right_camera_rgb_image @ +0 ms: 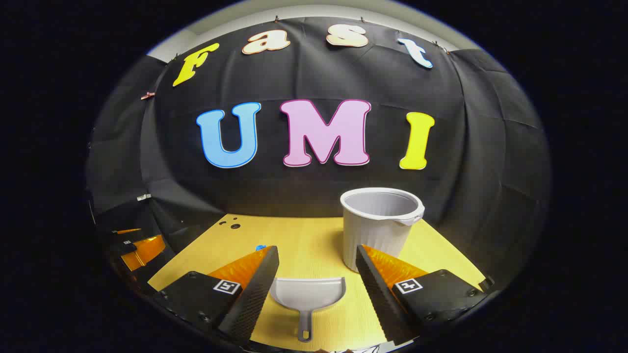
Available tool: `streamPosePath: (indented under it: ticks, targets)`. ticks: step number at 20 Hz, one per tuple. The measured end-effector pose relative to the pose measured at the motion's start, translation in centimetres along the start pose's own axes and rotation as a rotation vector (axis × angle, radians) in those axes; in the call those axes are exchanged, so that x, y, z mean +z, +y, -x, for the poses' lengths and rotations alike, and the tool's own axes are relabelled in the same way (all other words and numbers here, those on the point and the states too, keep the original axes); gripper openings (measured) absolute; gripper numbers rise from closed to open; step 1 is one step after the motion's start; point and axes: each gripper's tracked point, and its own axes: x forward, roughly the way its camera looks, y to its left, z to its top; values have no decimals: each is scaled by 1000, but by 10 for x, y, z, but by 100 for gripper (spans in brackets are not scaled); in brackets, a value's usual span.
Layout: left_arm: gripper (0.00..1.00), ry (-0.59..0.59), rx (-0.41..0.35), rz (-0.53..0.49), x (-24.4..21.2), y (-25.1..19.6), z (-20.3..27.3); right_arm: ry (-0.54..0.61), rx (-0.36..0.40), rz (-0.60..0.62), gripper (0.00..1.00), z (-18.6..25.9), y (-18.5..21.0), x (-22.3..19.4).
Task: Pick up the small broom and dustpan from the desktop, sweep the trash into the dustpan with the broom, and then empty the trash into the garbage bin.
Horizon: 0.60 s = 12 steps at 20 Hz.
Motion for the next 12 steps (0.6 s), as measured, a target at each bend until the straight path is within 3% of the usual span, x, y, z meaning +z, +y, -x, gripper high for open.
streamPosePath:
  ticks: [12]
  targets:
    - [99, 94, 23, 31, -25, 7, -19, 81, 26, -4, 98, -13, -3, -23]
